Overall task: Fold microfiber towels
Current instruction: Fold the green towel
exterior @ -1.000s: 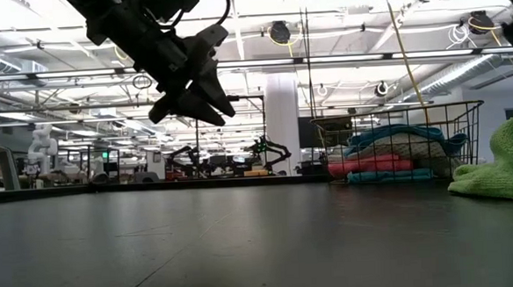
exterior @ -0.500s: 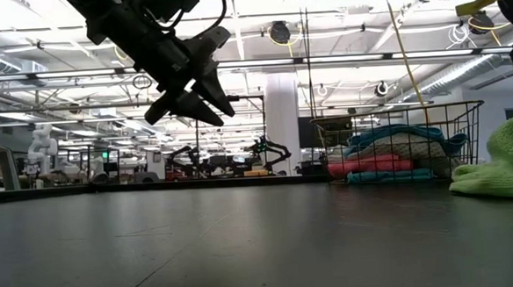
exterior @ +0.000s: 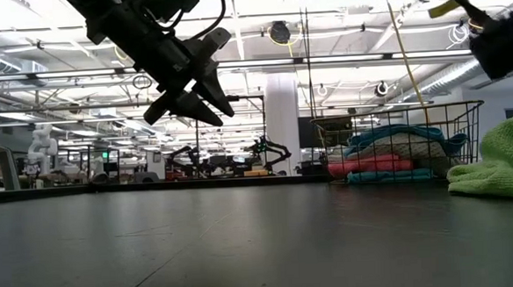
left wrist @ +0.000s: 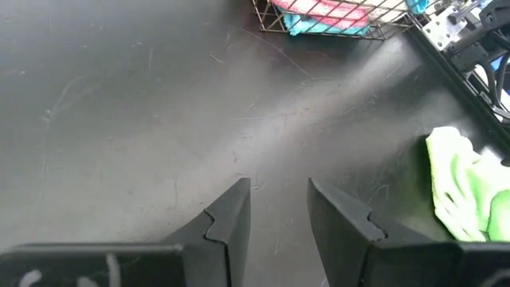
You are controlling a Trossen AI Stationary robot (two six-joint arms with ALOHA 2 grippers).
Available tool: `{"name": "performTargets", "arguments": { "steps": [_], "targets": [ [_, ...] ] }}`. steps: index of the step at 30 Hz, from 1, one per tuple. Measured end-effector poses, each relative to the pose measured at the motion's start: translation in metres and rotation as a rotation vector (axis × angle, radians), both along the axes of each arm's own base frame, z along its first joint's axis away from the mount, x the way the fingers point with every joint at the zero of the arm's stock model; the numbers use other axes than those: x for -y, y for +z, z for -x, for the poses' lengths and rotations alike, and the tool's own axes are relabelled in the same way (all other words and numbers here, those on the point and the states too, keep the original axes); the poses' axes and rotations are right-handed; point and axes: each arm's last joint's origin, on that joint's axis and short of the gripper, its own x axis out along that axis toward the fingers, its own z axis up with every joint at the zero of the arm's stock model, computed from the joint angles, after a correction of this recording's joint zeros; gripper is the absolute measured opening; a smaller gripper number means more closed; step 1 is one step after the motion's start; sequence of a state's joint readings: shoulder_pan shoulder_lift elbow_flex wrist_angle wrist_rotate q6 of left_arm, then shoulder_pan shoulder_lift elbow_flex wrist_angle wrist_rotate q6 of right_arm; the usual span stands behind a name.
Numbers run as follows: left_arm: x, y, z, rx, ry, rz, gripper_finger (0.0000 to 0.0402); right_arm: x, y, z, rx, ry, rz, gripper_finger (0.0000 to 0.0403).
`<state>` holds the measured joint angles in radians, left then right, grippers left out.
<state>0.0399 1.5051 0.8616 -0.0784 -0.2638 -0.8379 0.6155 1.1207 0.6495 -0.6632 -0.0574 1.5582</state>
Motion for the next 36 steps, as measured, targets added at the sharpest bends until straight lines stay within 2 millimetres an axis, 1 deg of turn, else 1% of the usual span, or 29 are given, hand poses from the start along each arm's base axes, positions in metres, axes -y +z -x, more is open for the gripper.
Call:
{"name": "performTargets", "arguments": {
  "steps": [3,7,12,18,22,31,33,36],
  "targets": [
    [0.0,0.0,0.0,-0.003,-0.005,-0.006,0.0127,0.008,0.005,0.001,0.026,0.014,0.006,0.0164],
    [0.0,0.0,0.0,-0.006,-0.011,-0.013,0.0127,0.015,0.007,0.005,-0.016,0.021,0.012,0.0159],
    [0.0,0.0,0.0,-0.01,-0.014,-0.016,0.0127,0.014,0.006,0.005,-0.05,0.02,-0.03,0.0159],
    [0.0,0.0,0.0,-0.014,-0.013,-0.019,0.0127,0.013,0.002,0.004,-0.067,0.029,-0.008,0.0158],
    [0.0,-0.001,0.001,-0.017,-0.015,-0.027,0.0127,0.014,-0.006,0.005,-0.074,0.032,-0.002,0.0158],
    [0.0,-0.001,0.001,-0.017,-0.015,-0.027,0.0127,0.016,-0.037,0.007,0.001,-0.035,-0.082,0.0156],
    [0.0,-0.001,0.001,-0.017,-0.014,-0.027,0.0127,0.016,-0.041,0.007,0.022,-0.041,-0.101,0.015],
    [0.0,-0.001,0.001,-0.017,-0.014,-0.027,0.0127,0.014,-0.043,0.006,0.061,-0.04,-0.13,0.0129]
  ]
}}
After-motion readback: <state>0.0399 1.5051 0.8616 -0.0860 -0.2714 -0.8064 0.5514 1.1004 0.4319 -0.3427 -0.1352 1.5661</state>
